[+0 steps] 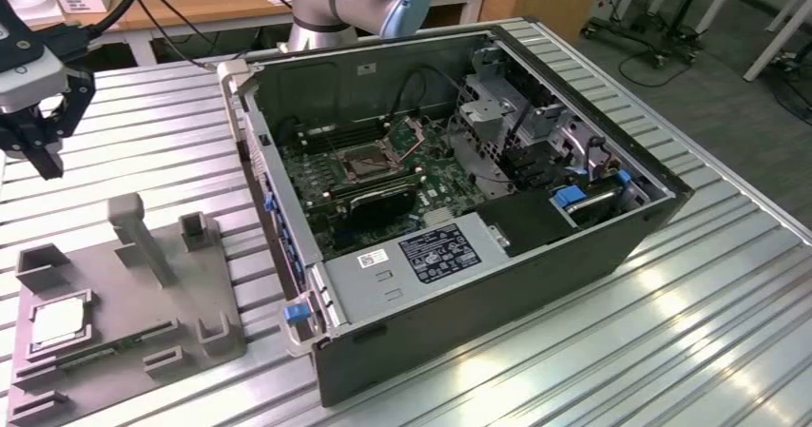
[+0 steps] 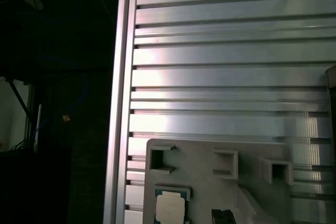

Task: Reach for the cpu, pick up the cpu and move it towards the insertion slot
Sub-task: 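Reach for the cpu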

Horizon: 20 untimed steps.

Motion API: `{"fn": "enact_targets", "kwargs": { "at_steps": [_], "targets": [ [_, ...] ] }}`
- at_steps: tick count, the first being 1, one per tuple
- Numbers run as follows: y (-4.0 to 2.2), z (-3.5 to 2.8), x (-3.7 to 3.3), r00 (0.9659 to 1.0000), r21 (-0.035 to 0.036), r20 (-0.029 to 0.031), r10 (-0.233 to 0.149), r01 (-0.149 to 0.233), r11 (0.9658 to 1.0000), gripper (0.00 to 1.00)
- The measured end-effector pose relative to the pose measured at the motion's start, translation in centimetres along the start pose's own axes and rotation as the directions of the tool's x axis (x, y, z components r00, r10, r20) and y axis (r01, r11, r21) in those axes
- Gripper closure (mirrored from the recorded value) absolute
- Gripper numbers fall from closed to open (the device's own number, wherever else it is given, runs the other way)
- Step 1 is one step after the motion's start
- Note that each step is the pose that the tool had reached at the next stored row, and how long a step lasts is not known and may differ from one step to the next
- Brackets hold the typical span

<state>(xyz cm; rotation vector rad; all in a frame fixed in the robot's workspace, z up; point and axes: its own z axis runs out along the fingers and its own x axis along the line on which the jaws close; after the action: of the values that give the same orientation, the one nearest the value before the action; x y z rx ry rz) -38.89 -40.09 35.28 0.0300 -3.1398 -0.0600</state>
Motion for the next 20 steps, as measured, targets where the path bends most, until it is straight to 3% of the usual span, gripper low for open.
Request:
{"fn": "enact_targets", "kwargs": {
  "at_steps": [20],
  "targets": [
    [0.0, 0.01, 0.15, 1.0, 0.0, -0.0001, 0.0, 0.0, 1.0, 0.9]
  ]
}}
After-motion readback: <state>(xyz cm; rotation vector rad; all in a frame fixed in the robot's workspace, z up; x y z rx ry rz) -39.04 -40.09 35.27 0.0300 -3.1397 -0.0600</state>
